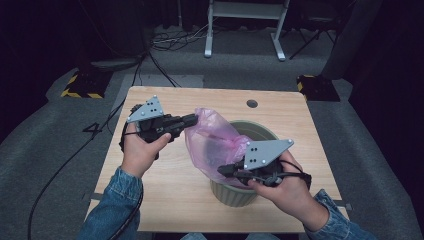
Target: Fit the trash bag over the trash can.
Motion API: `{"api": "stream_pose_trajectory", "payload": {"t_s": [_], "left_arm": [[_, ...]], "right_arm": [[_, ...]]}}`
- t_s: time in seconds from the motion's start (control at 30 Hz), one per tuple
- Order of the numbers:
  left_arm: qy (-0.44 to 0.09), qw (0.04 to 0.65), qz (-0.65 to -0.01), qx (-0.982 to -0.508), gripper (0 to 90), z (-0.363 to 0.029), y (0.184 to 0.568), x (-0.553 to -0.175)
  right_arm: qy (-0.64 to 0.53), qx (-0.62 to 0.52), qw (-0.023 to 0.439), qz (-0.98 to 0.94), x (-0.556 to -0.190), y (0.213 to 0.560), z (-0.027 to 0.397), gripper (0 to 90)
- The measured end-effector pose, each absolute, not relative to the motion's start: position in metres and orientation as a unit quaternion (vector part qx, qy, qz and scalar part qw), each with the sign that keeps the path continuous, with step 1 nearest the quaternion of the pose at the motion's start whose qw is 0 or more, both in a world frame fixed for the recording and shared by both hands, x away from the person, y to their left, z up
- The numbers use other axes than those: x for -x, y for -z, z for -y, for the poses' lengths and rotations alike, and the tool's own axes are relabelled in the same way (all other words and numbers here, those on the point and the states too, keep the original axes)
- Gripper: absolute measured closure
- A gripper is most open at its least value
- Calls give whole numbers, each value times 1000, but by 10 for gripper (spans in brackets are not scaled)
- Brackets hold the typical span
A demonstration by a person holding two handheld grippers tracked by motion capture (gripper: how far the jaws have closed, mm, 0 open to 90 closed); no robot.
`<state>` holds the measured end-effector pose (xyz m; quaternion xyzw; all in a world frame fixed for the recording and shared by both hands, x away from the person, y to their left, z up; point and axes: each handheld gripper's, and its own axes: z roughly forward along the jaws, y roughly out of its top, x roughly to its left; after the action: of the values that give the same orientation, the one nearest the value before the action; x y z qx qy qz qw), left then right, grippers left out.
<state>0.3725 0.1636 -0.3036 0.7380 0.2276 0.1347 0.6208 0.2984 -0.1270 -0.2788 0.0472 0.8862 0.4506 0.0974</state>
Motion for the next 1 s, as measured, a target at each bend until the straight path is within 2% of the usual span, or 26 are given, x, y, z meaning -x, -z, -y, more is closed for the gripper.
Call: {"api": "stream_pose_trajectory", "payload": {"t_s": [0.2, 0.33, 0.77, 1.0], "left_arm": [[-152, 626, -249, -724, 548, -170, 304, -367], [-158, 634, -258, -712, 432, -178, 301, -359], [-163, 618, -251, -727, 393, -193, 304, -317], [-129, 616, -242, -739, 377, -180, 320, -307]], "right_arm": [[-477, -74, 95, -871, -310, 278, 139, 900], [-495, -87, 92, -860, -315, 275, 145, 900], [-513, -114, 97, -845, -328, 277, 152, 900], [-526, -116, 94, -837, -328, 275, 147, 900]]}}
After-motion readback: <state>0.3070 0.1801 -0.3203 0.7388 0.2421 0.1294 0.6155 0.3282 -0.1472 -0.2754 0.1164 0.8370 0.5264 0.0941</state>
